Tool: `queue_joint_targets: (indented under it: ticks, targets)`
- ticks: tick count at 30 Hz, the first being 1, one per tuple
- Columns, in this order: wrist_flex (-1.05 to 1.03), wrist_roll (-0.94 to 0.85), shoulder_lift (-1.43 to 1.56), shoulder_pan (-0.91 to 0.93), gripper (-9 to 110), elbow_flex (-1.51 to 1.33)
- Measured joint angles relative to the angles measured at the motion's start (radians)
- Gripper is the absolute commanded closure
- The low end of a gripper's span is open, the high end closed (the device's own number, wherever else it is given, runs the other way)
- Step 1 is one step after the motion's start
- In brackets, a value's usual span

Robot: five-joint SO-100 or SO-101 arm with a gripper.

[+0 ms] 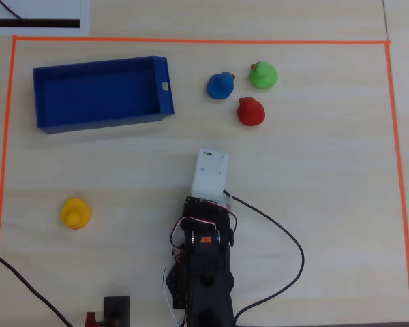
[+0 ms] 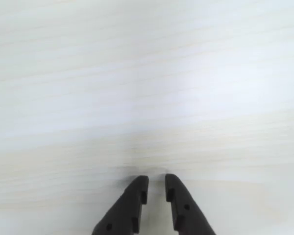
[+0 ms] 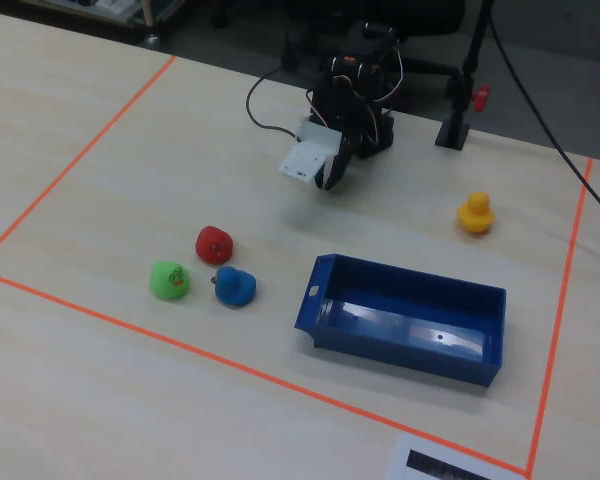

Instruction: Grasp green duck and put it into box.

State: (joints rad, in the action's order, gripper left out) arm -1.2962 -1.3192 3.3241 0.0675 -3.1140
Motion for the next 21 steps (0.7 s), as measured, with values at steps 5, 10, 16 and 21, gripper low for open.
queue_joint_targets:
  ticks: [5,10,16,21]
  targets:
    - [0.000,0.000,0.000,0.000,101,0.000]
    - [0.000,0.000,0.000,0.000,101,0.000]
    - [0.000,0.003,0.000,0.000,95,0.000]
    - [0.000,-0.003,-0.011,0.038,86,0.006]
